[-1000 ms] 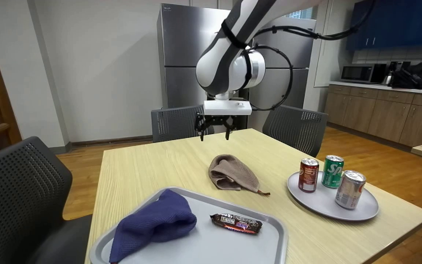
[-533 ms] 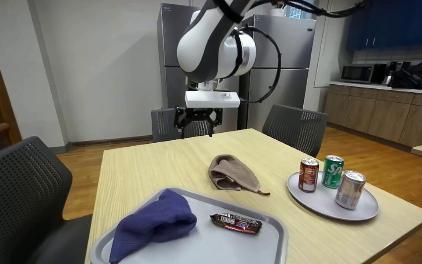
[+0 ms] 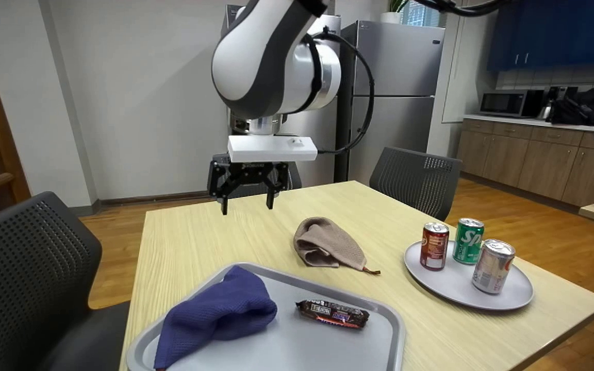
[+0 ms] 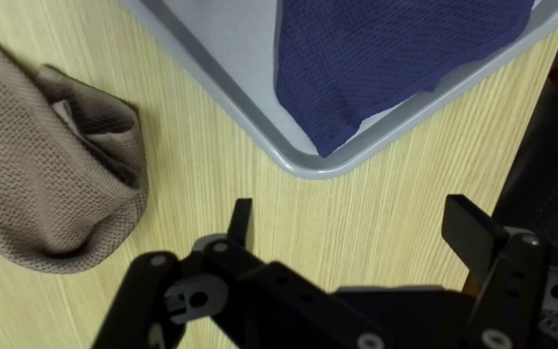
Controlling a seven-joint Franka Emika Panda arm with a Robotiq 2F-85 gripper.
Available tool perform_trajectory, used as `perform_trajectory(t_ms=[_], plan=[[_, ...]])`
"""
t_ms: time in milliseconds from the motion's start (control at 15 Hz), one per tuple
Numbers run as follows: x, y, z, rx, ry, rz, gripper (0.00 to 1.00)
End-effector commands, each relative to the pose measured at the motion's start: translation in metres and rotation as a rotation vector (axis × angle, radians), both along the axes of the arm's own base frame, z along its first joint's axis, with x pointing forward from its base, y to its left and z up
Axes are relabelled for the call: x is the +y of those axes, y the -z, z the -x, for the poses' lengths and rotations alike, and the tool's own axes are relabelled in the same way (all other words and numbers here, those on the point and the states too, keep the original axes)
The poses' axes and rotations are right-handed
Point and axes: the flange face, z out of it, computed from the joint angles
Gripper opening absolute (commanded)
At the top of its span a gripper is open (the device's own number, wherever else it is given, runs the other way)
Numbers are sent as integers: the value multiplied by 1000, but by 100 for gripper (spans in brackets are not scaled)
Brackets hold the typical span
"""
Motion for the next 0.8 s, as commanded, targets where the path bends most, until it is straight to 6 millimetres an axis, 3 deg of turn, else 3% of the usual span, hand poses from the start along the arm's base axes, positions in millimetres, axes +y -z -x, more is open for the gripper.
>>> perform_trajectory(t_ms=[0,733], plan=[[15,4,19,42,-47,20,100],[47,63,61,194,-125,85,100]])
